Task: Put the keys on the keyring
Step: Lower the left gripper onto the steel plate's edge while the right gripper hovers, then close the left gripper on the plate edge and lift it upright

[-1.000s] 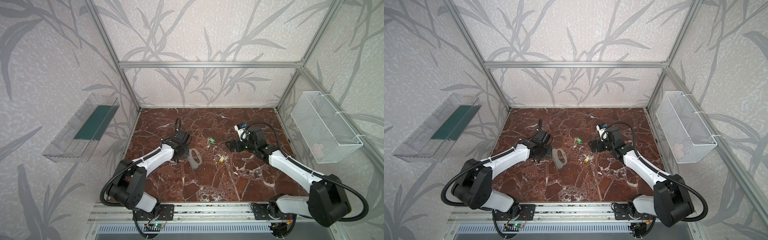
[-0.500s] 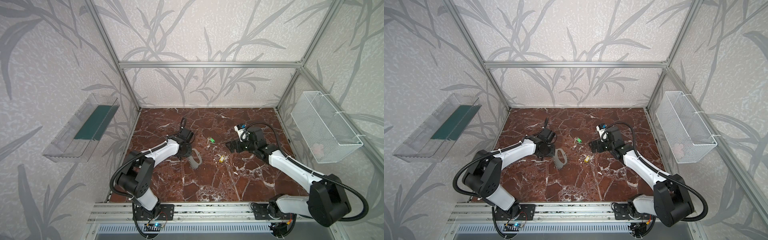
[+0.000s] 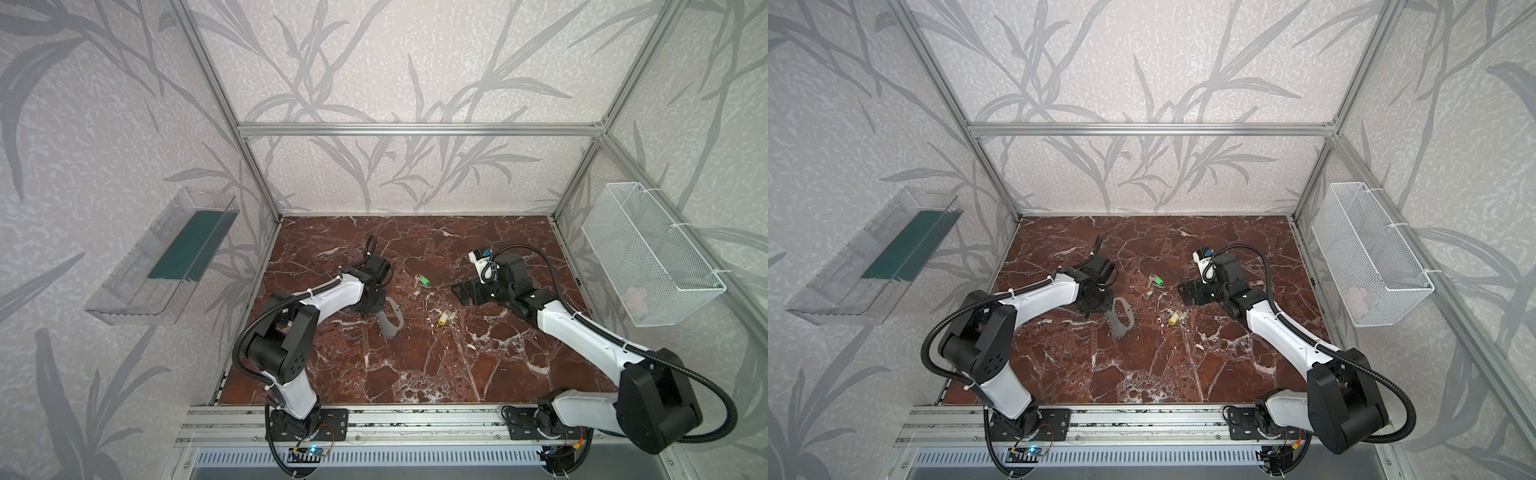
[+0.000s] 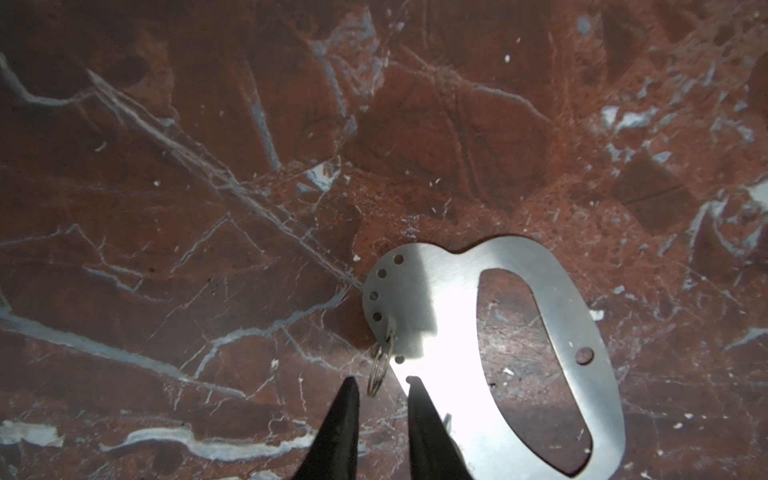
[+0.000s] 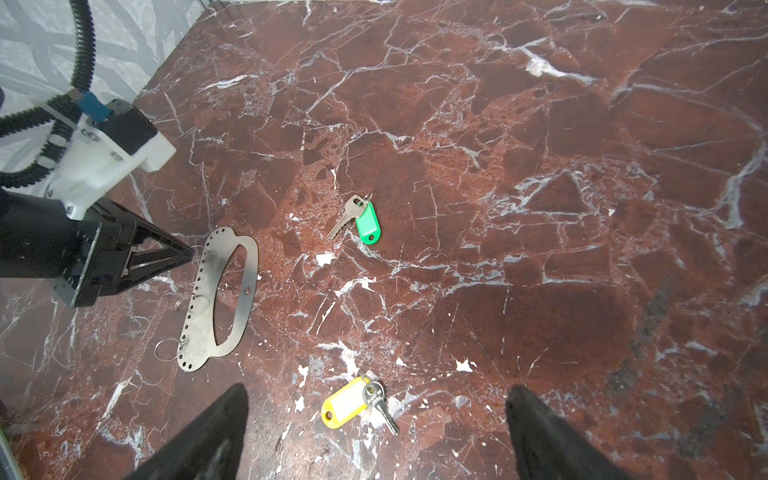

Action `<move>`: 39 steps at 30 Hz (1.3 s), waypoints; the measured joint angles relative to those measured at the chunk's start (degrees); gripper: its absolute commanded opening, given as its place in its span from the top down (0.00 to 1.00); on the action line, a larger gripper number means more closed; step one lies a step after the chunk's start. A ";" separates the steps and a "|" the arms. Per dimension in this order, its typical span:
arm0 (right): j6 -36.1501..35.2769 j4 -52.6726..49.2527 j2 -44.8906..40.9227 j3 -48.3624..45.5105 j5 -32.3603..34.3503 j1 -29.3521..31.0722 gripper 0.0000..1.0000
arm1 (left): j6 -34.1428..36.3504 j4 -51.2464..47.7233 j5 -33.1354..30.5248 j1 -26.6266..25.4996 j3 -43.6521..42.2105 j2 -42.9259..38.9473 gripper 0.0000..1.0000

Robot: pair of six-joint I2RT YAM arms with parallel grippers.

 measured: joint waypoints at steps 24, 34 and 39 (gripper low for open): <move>0.02 -0.33 0.00 0.00 0.57 0.00 0.06 | 0.44 -1.27 -0.79 0.00 0.59 1.46 0.89; 0.02 -0.33 0.00 0.00 0.57 0.00 0.06 | 0.50 -1.27 -0.83 0.00 0.61 2.51 0.92; 0.02 -0.35 0.00 0.00 0.57 0.00 0.06 | 1.01 -1.22 -0.87 0.00 0.68 2.51 0.95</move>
